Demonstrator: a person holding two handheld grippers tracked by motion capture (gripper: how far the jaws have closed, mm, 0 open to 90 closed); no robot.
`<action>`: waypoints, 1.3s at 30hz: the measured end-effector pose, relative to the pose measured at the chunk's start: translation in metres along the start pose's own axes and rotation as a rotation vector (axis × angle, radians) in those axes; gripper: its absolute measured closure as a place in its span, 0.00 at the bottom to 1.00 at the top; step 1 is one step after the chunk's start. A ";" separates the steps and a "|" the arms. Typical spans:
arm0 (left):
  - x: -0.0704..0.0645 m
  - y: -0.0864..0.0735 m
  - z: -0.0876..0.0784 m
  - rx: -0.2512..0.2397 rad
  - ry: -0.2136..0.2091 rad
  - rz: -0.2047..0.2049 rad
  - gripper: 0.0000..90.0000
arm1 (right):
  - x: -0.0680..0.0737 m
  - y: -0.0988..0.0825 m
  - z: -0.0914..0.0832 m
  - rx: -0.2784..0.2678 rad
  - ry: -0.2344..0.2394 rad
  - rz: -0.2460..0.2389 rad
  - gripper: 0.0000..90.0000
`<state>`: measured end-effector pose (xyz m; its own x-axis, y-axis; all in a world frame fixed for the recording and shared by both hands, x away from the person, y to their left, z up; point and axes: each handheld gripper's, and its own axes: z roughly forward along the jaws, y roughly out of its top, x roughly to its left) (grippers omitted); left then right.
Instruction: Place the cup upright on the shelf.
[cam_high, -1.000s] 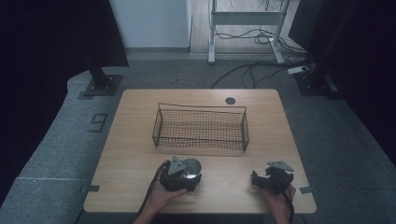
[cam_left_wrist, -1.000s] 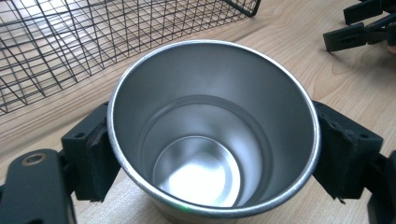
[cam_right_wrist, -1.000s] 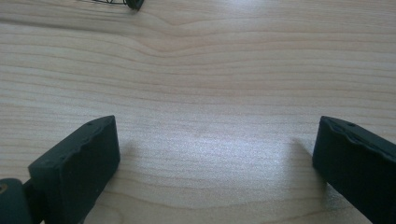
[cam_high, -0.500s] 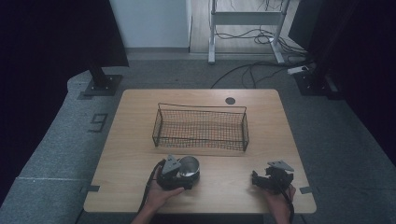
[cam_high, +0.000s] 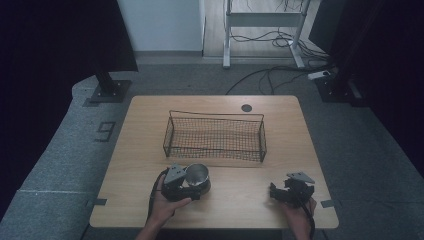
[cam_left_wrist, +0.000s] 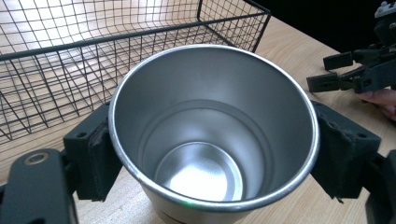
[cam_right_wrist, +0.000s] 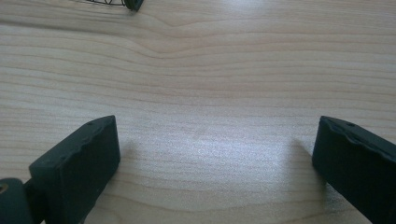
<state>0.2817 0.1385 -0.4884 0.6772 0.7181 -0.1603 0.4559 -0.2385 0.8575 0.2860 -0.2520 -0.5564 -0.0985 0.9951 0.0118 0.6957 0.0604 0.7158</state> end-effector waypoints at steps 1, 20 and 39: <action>0.000 0.000 0.000 -0.003 0.000 -0.001 0.17 | 0.000 0.000 0.000 0.000 0.000 0.000 0.01; 0.005 0.006 -0.012 -0.026 0.009 -0.003 0.18 | 0.000 0.000 0.000 -0.001 0.001 -0.001 0.01; 0.007 0.017 -0.010 -0.017 0.018 -0.012 0.18 | 0.000 0.000 0.000 -0.004 0.001 0.000 0.02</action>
<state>0.2884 0.1461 -0.4704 0.6611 0.7327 -0.1615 0.4535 -0.2187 0.8640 0.2860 -0.2523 -0.5563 -0.0989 0.9950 0.0121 0.6931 0.0602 0.7183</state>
